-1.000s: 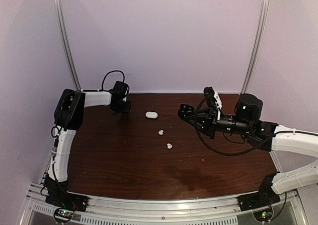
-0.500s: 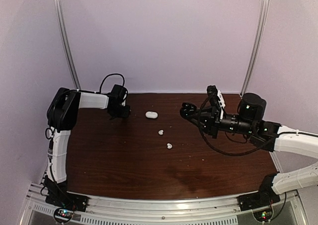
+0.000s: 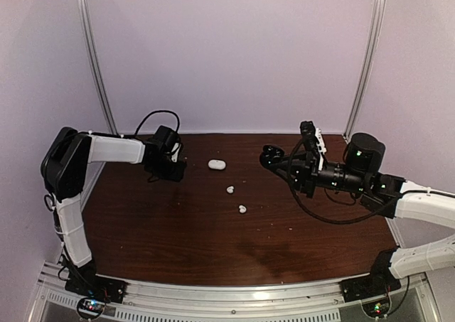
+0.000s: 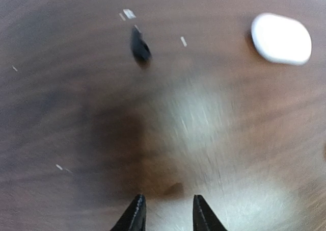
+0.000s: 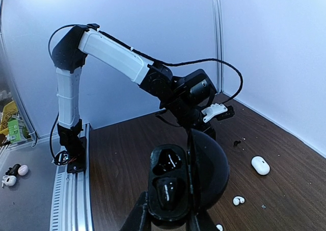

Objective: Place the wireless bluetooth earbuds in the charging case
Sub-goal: Pick up the left earbud from the center of the board.

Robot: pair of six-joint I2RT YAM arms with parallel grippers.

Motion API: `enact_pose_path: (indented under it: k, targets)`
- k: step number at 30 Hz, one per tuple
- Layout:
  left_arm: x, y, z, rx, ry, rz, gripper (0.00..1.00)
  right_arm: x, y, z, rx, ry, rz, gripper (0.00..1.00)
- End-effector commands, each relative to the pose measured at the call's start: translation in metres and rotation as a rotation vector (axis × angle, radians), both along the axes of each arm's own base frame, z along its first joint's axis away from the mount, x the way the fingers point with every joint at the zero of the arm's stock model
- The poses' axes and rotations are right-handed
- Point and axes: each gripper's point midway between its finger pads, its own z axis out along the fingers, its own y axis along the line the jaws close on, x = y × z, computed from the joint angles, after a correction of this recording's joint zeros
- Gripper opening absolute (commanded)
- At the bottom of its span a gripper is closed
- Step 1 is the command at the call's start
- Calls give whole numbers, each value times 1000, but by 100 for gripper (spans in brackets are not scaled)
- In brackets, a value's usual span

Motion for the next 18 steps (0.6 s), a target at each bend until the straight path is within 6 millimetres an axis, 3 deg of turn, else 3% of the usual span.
enact_pose_path:
  k: [1,6,12,18]
  targets:
    - [50,6,46,-68,-121,23,39,0,-4,-2,3,0,-9,10]
    - [78,-7,35,-76,-124,7,47,1,-4,-4,-2,0,-14,10]
    - [107,-18,26,-100,-145,19,45,2,-1,-5,-5,2,-9,10]
    - [124,-26,8,-88,-140,6,44,3,-1,-8,-9,8,-9,10]
